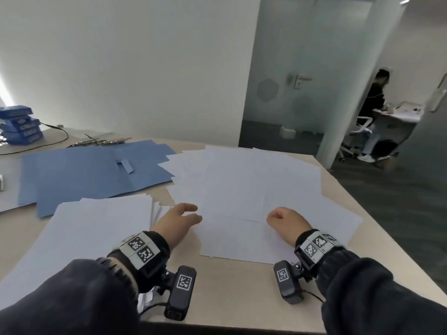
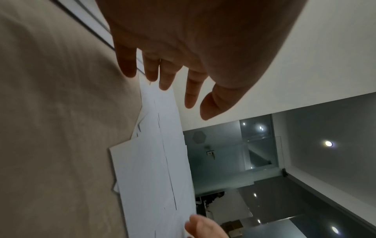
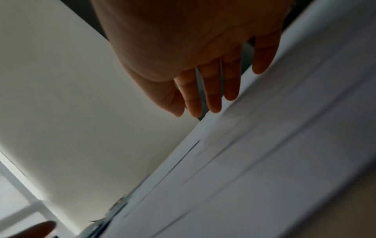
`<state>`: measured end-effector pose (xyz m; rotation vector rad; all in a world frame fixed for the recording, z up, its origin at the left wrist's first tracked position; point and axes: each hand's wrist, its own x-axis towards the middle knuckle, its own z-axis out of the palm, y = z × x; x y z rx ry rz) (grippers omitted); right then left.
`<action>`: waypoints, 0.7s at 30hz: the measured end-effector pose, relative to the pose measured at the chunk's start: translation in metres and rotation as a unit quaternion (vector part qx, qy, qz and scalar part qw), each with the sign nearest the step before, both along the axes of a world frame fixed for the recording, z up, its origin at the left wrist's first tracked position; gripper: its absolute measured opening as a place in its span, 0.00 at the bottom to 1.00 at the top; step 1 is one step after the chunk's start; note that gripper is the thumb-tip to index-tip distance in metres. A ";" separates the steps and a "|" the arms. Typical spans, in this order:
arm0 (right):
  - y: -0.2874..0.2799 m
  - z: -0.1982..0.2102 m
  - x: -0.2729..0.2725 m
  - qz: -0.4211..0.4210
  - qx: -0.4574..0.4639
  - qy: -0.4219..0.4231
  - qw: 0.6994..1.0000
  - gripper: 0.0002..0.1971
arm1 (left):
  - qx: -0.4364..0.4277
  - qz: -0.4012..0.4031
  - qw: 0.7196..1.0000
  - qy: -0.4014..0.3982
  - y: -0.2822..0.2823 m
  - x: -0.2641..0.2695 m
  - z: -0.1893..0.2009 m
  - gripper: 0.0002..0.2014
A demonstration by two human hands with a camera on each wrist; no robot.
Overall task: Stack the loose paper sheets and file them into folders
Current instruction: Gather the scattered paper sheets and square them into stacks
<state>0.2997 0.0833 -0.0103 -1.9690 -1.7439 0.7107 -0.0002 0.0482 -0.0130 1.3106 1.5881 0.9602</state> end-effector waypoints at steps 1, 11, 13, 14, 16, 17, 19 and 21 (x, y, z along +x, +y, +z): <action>0.002 0.001 0.011 -0.002 -0.021 -0.049 0.999 0.13 | -0.002 0.008 1.000 0.010 0.007 0.002 0.000 0.16; 0.020 0.014 0.027 0.078 -0.151 -0.292 0.941 0.50 | -0.044 0.019 0.995 0.091 0.072 0.018 0.003 0.24; 0.023 0.015 0.026 0.077 -0.154 -0.294 0.940 0.50 | -0.055 0.012 0.993 0.103 0.083 0.023 0.003 0.25; 0.025 0.016 0.026 0.076 -0.155 -0.293 0.940 0.50 | -0.062 0.011 0.992 0.106 0.088 0.025 0.002 0.25; 0.026 0.016 0.027 0.074 -0.156 -0.294 0.940 0.50 | -0.072 0.014 0.991 0.111 0.099 0.029 0.001 0.27; 0.027 0.015 0.028 0.075 -0.158 -0.297 0.939 0.49 | -0.078 0.018 0.990 0.115 0.103 0.031 0.002 0.28; 0.028 0.015 0.028 0.078 -0.163 -0.304 0.936 0.49 | -0.088 0.026 0.987 0.129 0.111 0.033 0.002 0.30; 0.029 0.015 0.027 0.076 -0.166 -0.311 0.933 0.50 | -0.104 0.037 0.982 0.153 0.119 0.034 0.003 0.32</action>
